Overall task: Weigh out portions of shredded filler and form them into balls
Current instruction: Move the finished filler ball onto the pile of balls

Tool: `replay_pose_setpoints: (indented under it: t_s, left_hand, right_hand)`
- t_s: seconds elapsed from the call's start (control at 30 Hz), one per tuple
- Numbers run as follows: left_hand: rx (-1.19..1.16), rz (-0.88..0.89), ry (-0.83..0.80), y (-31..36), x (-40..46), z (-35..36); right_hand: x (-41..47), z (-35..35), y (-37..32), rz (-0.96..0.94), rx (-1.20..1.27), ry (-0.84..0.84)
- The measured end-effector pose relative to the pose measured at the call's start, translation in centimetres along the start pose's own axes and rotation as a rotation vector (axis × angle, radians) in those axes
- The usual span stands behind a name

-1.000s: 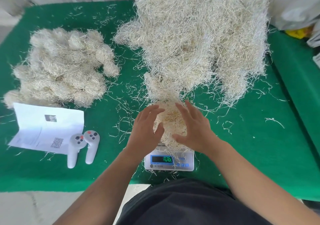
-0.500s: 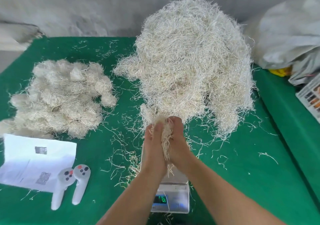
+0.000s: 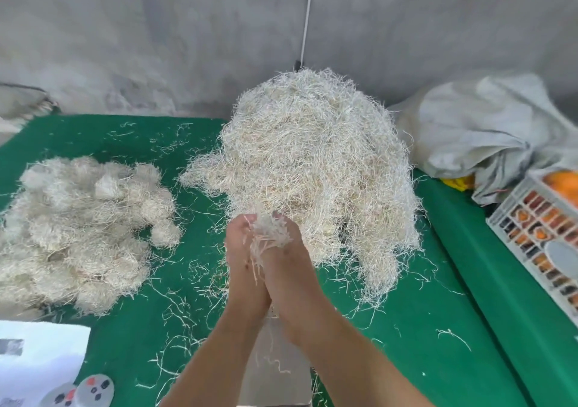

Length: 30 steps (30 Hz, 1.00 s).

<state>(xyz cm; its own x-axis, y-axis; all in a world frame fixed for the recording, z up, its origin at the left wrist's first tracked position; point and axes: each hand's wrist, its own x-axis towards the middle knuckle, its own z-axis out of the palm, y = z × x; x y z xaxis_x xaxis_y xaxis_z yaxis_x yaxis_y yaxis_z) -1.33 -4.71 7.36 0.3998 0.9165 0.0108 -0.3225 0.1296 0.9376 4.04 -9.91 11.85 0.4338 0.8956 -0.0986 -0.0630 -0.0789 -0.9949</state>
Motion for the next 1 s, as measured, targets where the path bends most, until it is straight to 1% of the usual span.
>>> replay_pose_setpoints:
  t_s: [0.03, 0.1, 0.13, 0.17, 0.2, 0.23, 0.27, 0.3, 0.33, 0.37, 0.4, 0.47, 0.5, 0.53, 0.57, 0.6, 0.63, 0.7, 0.73, 0.77, 0.8, 0.83, 0.87, 0.9, 0.93, 0.97, 1.0]
  left_hand:
    - [-0.050, -0.041, 0.022, 0.8, -0.2, 0.1]
    - [-0.124, -0.156, -0.007, 1.5, -0.4, -0.2]
    - [-0.153, -0.222, -0.061, 2.5, -0.4, 0.3]
    - [-0.010, -0.243, -0.129, 3.6, -0.8, 0.9]
    - [0.117, -0.189, -0.170, 3.7, -1.0, 0.8]
    - [0.117, -0.363, -0.108, 3.7, -0.6, 1.2]
    - [-0.171, -0.375, -0.101, 4.4, -0.5, 2.1]
    - [-0.150, -0.357, -0.101, 4.4, -0.4, 2.1]
    - [-0.217, -0.374, -0.094, 4.7, 0.0, 2.3]
    - [-0.179, -0.349, -0.152, 4.6, 0.4, 2.1]
    - [-0.150, -0.375, -0.185, 5.4, 0.5, 2.1]
    - [-0.114, -0.417, -0.249, 5.9, 0.9, 1.6]
    - [-0.108, -0.423, -0.243, 6.2, 1.0, 1.7]
    - [-0.102, -0.421, -0.223, 6.3, 1.2, 1.6]
    - [-0.136, -0.438, -0.203, 6.5, 1.2, 1.4]
    - [-0.206, -0.459, -0.164, 6.8, 1.4, 1.3]
    - [-0.306, -0.481, -0.109, 7.0, 2.0, 1.0]
    - [-0.459, -0.450, 0.052, 8.2, 3.4, -0.3]
    - [-0.483, -0.408, 0.126, 8.6, 4.0, -1.0]
    - [-0.471, -0.361, 0.158, 8.6, 4.4, -1.4]
    - [-0.401, -0.318, 0.168, 8.8, 4.0, -1.1]
    - [-0.312, -0.278, 0.144, 8.5, 3.3, -0.3]
    - [-0.210, -0.242, 0.111, 7.7, 2.2, 0.7]
    - [-0.102, -0.210, 0.078, 6.5, 1.2, 1.4]
    - [0.005, -0.175, 0.027, 5.5, 0.2, 1.8]
    - [0.055, -0.169, -0.019, 4.7, -0.6, 2.0]
    - [0.031, -0.218, -0.050, 4.3, -1.2, 1.9]
  right_hand:
    - [0.0, 0.5, -0.5, -0.024, -0.025, 0.049]
    - [0.2, 0.9, -1.1, -0.083, 0.037, 0.152]
    - [0.5, 0.8, -1.4, -0.091, 0.102, 0.203]
    - [0.9, 0.5, -1.6, -0.068, 0.197, 0.256]
    - [1.3, 0.3, -1.9, -0.015, 0.282, 0.294]
    - [1.7, 0.3, -2.2, 0.029, 0.330, 0.301]
    - [1.9, 0.6, -2.3, 0.030, 0.318, 0.269]
    - [1.8, 0.9, -2.4, 0.007, 0.272, 0.239]
    - [1.8, 1.1, -2.5, -0.026, 0.228, 0.207]
    - [1.8, 1.2, -2.3, -0.070, 0.183, 0.184]
    - [1.8, 1.0, -1.9, -0.140, 0.072, 0.179]
    - [2.1, 0.1, -1.4, -0.300, -0.326, 0.229]
    - [2.5, -0.3, -1.3, -0.353, -0.519, 0.246]
    - [2.8, -0.9, -1.5, -0.379, -0.662, 0.227]
    - [3.0, -1.4, -1.8, -0.379, -0.761, 0.149]
    - [3.0, -2.0, -2.1, -0.343, -0.824, 0.024]
    - [3.0, -2.9, -2.3, -0.269, -0.820, -0.119]
    - [2.1, -4.3, -2.5, -0.059, -0.661, -0.387]
    - [1.3, -4.3, -2.7, 0.030, -0.551, -0.440]
    - [0.6, -3.9, -2.9, 0.077, -0.393, -0.438]
    - [0.1, -3.3, -2.7, 0.096, -0.176, -0.412]
    - [0.0, -2.4, -2.6, 0.106, 0.055, -0.365]
    - [0.2, -1.4, -2.6, 0.138, 0.223, -0.303]
    - [0.3, -0.4, -2.7, 0.177, 0.317, -0.218]
    - [0.4, 0.5, -2.8, 0.193, 0.328, -0.108]
    - [0.5, 0.9, -2.5, 0.165, 0.292, 0.020]
    - [0.7, 1.0, -2.0, 0.104, 0.242, 0.123]
